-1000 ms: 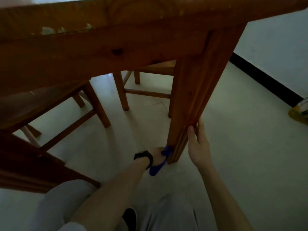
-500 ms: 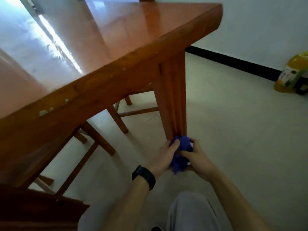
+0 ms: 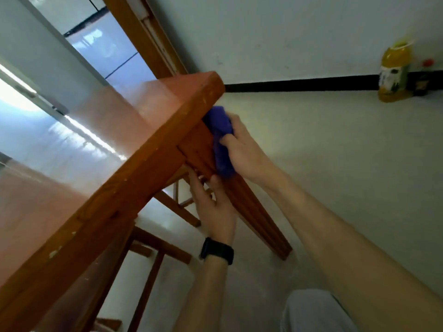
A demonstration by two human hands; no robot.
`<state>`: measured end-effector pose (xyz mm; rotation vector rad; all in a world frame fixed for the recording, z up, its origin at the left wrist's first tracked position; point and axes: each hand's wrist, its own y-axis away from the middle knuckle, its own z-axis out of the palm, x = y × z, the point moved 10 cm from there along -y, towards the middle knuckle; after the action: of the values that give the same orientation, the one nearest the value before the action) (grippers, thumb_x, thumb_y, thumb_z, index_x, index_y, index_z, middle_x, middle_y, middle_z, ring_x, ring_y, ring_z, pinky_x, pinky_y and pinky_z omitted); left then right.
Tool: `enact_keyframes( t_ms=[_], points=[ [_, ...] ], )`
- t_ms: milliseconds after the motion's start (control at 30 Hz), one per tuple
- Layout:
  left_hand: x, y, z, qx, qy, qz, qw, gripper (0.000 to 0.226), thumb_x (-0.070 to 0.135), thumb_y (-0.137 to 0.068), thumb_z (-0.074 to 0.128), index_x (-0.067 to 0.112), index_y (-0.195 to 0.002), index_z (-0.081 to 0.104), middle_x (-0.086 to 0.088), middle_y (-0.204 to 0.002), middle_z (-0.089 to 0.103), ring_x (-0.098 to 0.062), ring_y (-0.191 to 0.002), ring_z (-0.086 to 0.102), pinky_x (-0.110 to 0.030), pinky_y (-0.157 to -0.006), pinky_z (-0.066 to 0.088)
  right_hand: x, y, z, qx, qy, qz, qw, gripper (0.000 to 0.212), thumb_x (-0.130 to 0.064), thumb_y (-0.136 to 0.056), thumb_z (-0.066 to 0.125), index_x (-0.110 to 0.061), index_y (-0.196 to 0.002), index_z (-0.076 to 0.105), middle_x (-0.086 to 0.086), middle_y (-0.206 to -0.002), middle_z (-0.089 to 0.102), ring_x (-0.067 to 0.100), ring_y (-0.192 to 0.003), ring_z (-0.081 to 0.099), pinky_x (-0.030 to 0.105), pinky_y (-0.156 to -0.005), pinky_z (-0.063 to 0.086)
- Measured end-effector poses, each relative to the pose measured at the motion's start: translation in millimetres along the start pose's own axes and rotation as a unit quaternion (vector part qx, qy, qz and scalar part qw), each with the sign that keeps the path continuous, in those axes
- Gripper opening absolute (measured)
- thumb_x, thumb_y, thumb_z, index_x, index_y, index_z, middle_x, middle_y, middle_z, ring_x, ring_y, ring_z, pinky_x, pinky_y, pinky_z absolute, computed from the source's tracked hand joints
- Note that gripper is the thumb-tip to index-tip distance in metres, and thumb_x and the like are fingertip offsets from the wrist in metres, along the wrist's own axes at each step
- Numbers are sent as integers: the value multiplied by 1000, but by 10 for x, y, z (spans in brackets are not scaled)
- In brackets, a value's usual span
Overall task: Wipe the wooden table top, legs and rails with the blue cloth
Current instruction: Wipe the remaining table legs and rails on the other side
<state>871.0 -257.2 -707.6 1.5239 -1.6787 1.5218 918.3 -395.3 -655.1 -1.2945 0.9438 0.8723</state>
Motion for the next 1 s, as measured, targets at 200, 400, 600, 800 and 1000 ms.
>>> enact_keyframes(
  t_ms=[200, 400, 600, 800, 1000],
  points=[
    [-1, -51, 6, 25, 5, 34, 999, 60, 42, -99, 43, 34, -154, 21, 49, -126, 38, 22, -114, 45, 0, -83, 41, 254, 8, -31, 54, -22, 9, 998, 53, -35, -91, 39, -28, -143, 42, -8, -147, 24, 15, -133, 34, 45, -114, 31],
    [22, -163, 74, 11, -17, 83, 996, 54, 36, -99, 48, 50, -141, 17, 57, -125, 29, 25, -116, 41, -11, -89, 45, 189, -51, 22, 78, -62, -102, 990, 49, -12, -99, 33, -19, -148, 36, 9, -143, 47, 17, -128, 47, 41, -111, 37],
    [-109, -119, 24, 14, 8, 96, 995, 55, 46, -96, 46, 63, -139, 17, 30, -137, 38, 5, -123, 49, -22, -91, 52, 1487, 627, -23, 109, -34, 9, 993, 46, -6, -93, 36, -21, -132, 57, -2, -136, 53, 10, -126, 47, 25, -108, 33],
    [-665, 172, 265, -40, -10, 74, 996, 67, 43, -100, 43, 35, -156, 6, 7, -158, 31, -14, -138, 43, -45, -106, 46, 2683, 1125, -97, 74, -40, 200, 976, 47, -12, -79, 38, -34, -111, 64, -6, -125, 60, 1, -117, 50, 8, -97, 30],
    [-1445, 594, 551, -113, -58, 21, 992, 71, 40, -102, 43, 49, -151, -8, 9, -164, 15, -13, -143, 35, -50, -108, 43, 3546, 1354, -103, 62, -37, 288, 955, 38, -13, -90, 41, -9, -114, 70, -20, -112, 64, -22, -90, 56, 1, -79, 38]
  ],
)
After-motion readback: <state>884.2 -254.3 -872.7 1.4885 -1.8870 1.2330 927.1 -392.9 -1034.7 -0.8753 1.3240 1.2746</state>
